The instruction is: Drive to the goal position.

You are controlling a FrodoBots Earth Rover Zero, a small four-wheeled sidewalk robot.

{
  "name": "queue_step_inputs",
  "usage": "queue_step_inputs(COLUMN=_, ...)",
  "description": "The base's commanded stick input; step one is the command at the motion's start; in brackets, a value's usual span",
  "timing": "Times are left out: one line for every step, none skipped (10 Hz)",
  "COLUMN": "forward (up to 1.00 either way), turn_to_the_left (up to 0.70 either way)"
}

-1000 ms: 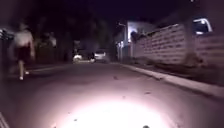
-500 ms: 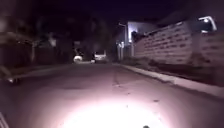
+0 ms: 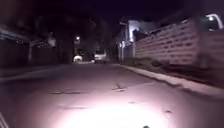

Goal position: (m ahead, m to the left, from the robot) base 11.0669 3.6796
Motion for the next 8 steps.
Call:
queue_step_inputs(forward=0.70, turn_to_the_left=0.00)
queue_step_inputs(forward=0.70, turn_to_the_left=0.00)
queue_step_inputs(forward=0.70, turn_to_the_left=0.00)
queue_step_inputs(forward=0.70, turn_to_the_left=0.00)
queue_step_inputs(forward=0.70, turn_to_the_left=0.00)
queue_step_inputs(forward=0.70, turn_to_the_left=0.00)
queue_step_inputs(forward=0.70, turn_to_the_left=0.00)
queue_step_inputs(forward=0.70, turn_to_the_left=0.00)
